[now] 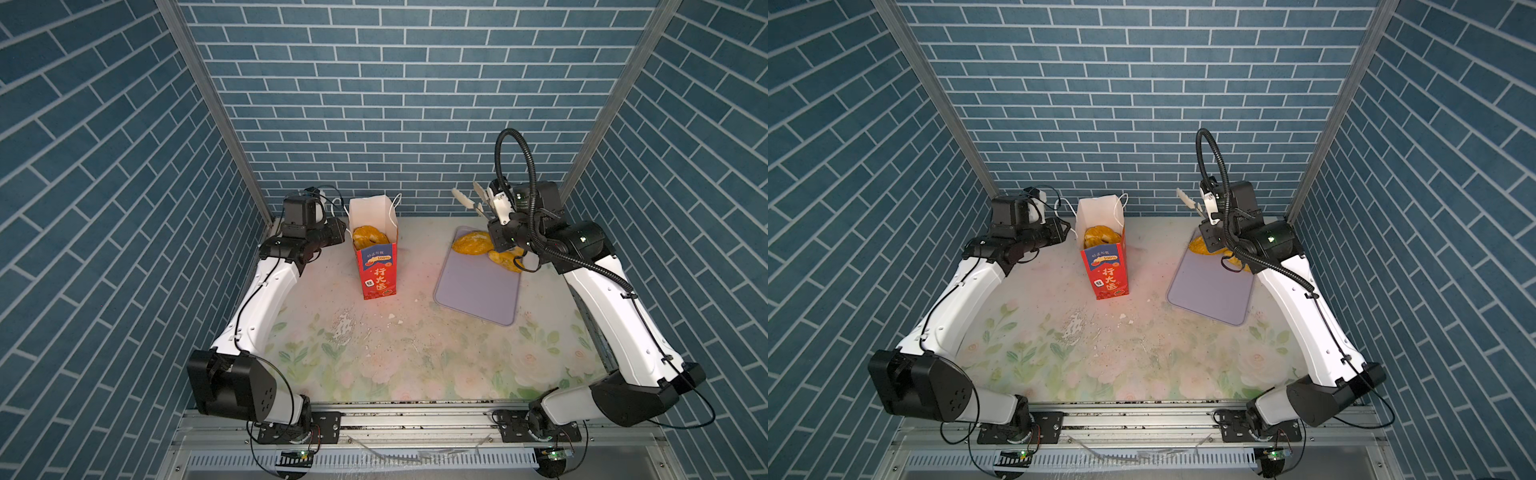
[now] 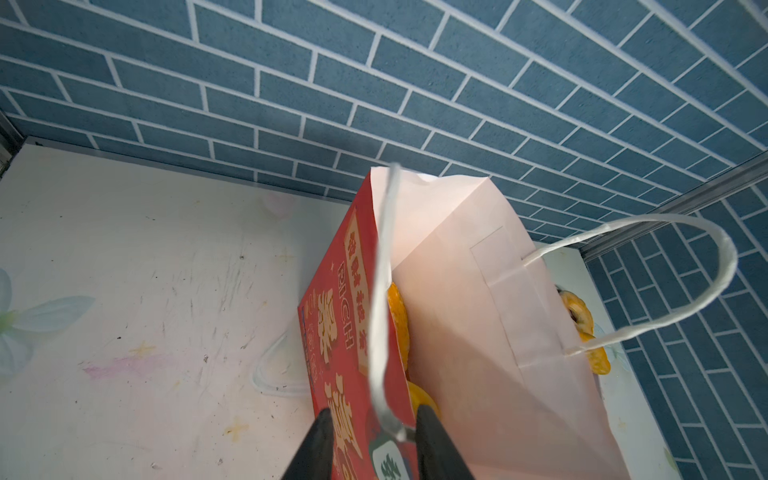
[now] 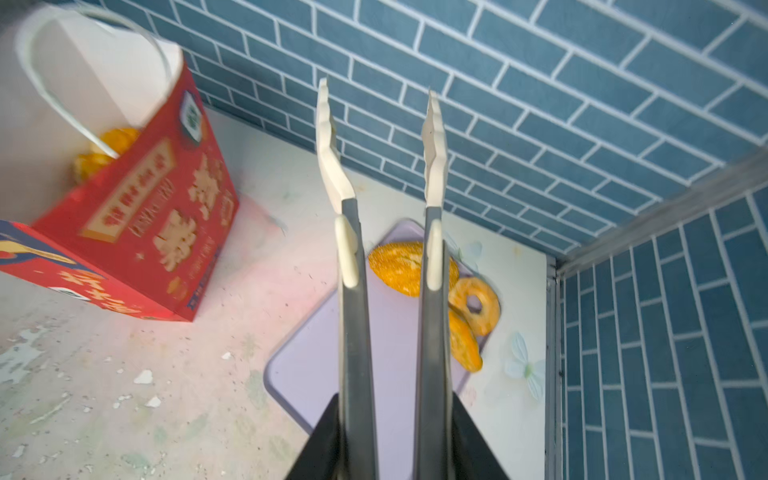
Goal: Place the fake bread into the paper bag
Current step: 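Move the tongs back to the tray above the striped bread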
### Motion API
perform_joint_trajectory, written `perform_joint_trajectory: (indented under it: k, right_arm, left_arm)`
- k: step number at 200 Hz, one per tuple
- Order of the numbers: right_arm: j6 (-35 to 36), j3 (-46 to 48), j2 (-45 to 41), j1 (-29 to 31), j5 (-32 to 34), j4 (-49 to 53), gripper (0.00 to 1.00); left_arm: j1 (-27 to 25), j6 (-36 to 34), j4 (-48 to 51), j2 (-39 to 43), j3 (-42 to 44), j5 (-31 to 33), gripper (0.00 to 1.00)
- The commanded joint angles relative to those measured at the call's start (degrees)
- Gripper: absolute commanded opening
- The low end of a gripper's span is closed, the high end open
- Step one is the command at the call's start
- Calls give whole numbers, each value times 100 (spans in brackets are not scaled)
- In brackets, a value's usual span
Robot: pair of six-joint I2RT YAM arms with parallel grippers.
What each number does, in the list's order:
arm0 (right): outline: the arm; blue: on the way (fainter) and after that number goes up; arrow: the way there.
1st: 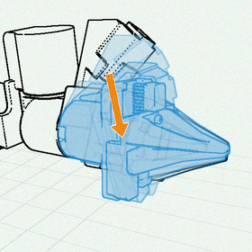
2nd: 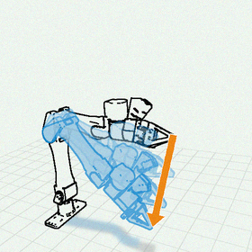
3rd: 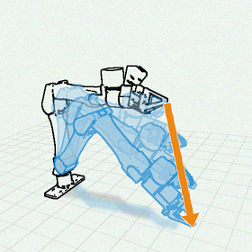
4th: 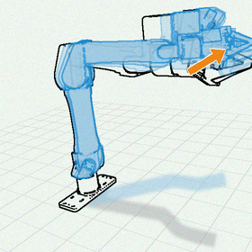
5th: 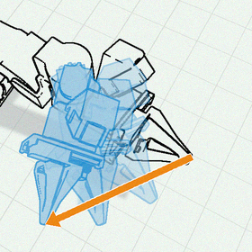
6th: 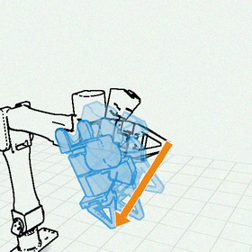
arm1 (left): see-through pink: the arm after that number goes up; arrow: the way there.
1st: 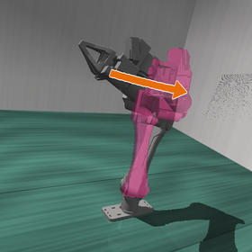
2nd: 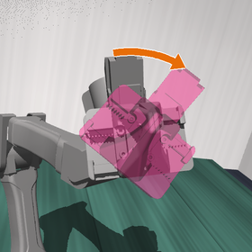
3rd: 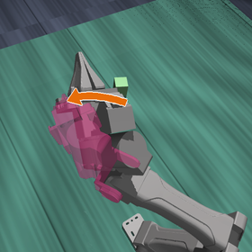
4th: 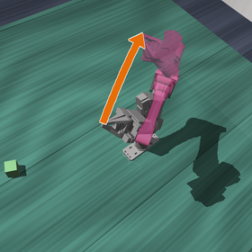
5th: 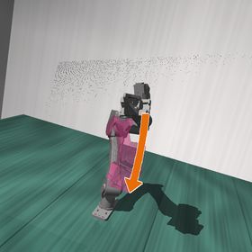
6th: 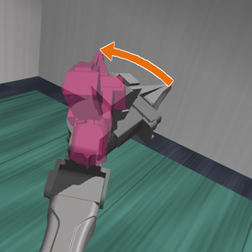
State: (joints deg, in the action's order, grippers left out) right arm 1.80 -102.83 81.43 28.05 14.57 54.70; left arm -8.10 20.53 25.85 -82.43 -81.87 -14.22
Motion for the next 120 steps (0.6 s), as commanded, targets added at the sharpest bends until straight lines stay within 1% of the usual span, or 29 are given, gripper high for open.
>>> perform_joint_trajectory:
  k: [1,61,90,120]
  right_arm:
    - [-487,489,-244,-269,-11,-343,36]
    - [-902,1713,-330,-949,-89,-503,37]
    - [-989,2082,-240,-1278,-218,-618,38]
    - [-1050,2244,-50,-1548,-378,-688,38]
  left_arm:
    - [1,-89,23,165,13,-90,37]
    - [1,-181,183,224,-49,-132,43]
    - [1,-190,200,219,-40,-149,45]
    - [0,-188,202,180,-51,-156,46]
